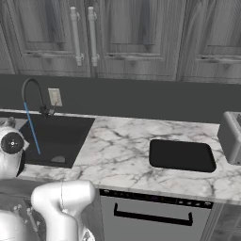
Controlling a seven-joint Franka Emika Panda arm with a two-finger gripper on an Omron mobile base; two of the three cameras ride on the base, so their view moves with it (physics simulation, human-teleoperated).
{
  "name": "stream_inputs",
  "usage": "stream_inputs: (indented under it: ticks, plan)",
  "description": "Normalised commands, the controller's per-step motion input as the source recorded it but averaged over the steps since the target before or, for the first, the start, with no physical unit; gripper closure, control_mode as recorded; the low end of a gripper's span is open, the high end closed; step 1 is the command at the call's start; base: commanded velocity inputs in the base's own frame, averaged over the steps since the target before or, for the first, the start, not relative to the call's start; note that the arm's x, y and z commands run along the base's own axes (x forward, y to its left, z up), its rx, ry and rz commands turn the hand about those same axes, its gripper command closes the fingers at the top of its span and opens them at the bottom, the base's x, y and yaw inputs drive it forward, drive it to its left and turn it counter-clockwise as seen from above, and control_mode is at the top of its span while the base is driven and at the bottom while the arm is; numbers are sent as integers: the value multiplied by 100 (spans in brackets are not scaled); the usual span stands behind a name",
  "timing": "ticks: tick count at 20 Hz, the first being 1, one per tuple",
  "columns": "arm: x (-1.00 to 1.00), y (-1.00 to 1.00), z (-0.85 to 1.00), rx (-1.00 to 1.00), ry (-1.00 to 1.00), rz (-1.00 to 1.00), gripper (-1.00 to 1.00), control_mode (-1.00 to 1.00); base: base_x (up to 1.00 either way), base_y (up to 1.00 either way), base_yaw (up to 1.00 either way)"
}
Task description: Take the fish out of the fridge, briefly rinse it in the sink, and place it on the tray next to the sink.
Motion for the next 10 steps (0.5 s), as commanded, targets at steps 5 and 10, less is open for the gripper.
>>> stream_inputs:
  ticks: [5, 10]
  plan:
    - [-28, -39, 78, -28, 43, -44, 100, -100, 0, 0, 0]
    - [-5, -53, 45, -26, 67, -45, 100, -100, 0, 0, 0]
